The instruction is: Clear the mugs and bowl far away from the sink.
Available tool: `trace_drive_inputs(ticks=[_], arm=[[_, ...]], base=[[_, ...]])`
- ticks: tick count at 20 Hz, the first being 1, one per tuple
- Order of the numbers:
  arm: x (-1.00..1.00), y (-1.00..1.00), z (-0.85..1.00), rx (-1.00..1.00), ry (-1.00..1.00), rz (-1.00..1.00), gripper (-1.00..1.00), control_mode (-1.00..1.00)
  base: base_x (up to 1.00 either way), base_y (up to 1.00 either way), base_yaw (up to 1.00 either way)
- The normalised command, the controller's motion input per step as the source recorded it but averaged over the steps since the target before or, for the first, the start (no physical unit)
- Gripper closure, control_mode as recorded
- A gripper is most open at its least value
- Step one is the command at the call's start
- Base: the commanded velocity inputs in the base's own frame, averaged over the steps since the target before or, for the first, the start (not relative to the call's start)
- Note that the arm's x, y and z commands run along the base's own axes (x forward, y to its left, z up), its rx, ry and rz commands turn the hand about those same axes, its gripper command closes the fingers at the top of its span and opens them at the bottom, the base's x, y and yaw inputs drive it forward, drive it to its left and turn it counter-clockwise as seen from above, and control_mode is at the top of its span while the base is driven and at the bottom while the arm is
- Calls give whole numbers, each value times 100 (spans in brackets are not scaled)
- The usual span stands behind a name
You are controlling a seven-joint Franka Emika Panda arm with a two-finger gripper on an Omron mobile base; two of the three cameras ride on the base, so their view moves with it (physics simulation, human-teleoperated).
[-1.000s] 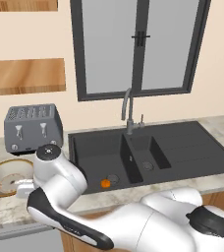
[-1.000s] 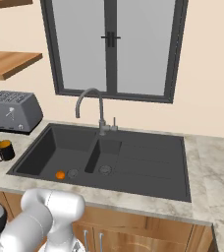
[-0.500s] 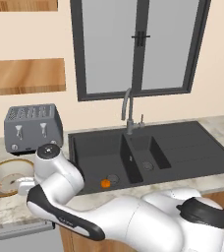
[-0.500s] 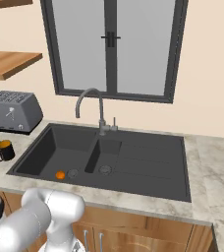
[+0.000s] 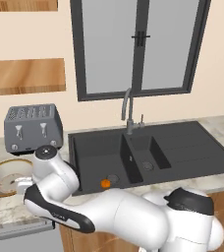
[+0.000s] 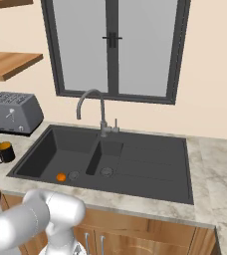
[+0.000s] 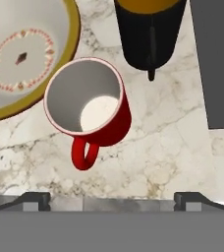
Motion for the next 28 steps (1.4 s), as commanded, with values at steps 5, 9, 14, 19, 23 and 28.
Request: trace_drive_inputs(ticks=[5, 9, 14, 19, 23, 28], arm=[[14, 20, -13, 0, 7, 0, -100, -100], [20, 4, -18, 0, 4, 0, -100, -100], [8, 18, -15, 0, 0, 0, -100, -100], [4, 15, -14, 0, 0, 0, -100, -100], [10, 8, -16, 0, 0, 0, -100, -100], [5, 17, -20, 0, 0, 0, -100, -100]], base=[[0, 0, 0], [0, 0, 0], [0, 0, 0], [0, 0, 0], [0, 0, 0], [0, 0, 0]])
